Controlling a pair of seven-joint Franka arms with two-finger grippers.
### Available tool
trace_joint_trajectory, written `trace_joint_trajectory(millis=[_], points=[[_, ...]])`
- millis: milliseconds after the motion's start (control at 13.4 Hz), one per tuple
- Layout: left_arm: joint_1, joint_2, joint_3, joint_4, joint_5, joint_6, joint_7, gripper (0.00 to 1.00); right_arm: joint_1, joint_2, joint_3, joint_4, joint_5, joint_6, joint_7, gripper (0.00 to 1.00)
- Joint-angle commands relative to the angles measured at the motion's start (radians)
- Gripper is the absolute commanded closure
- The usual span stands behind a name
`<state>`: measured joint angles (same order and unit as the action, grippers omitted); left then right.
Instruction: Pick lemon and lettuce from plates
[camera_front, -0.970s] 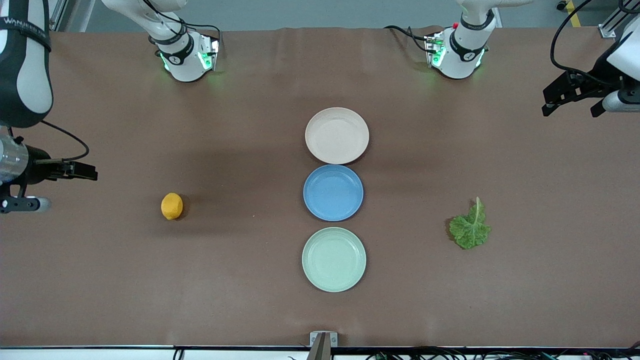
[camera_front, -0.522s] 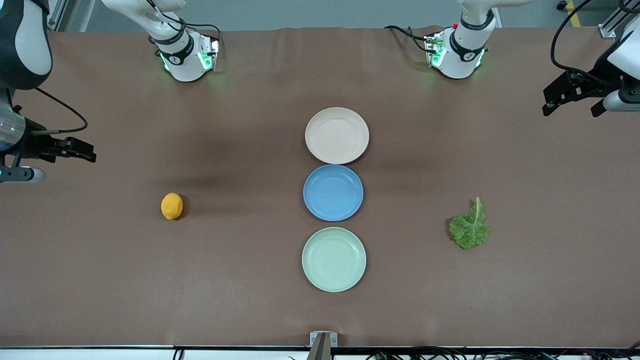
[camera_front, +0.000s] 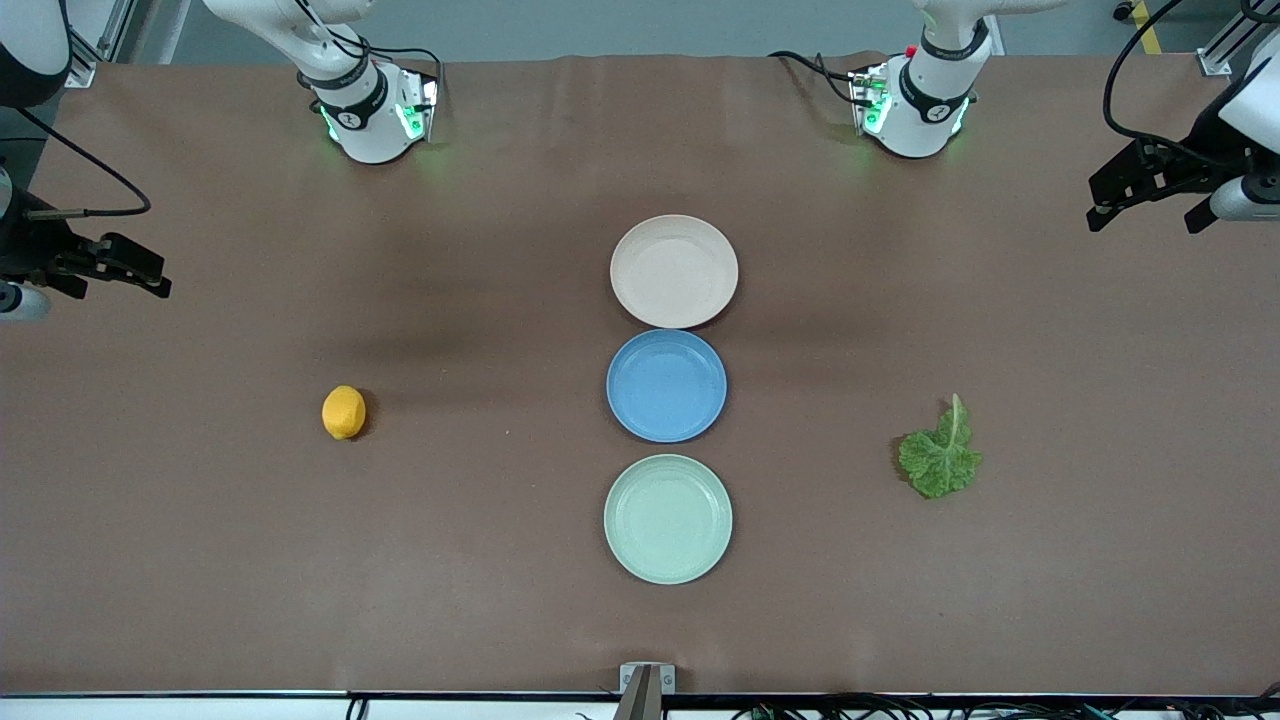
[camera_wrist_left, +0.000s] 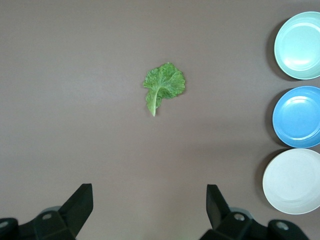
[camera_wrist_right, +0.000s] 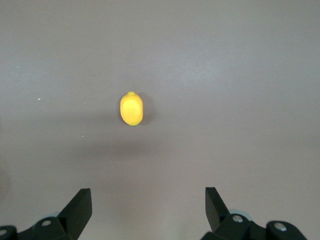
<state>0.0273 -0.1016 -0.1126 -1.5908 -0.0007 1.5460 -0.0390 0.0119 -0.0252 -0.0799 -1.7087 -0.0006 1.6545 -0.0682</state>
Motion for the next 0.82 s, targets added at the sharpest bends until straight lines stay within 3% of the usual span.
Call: trace_joint_trajectory(millis=[0, 746], points=[[0.006, -0.003, -0.004, 0.009, -0.019, 0.002, 0.01, 0.0, -0.017, -0.03, 0.011, -0.039, 0.022, 0.005, -0.01, 0.0], [0.002, 0.028, -0.004, 0.049, -0.015, -0.004, 0.007, 0.0, -0.026, -0.073, 0.011, -0.069, 0.021, 0.011, -0.082, 0.0]])
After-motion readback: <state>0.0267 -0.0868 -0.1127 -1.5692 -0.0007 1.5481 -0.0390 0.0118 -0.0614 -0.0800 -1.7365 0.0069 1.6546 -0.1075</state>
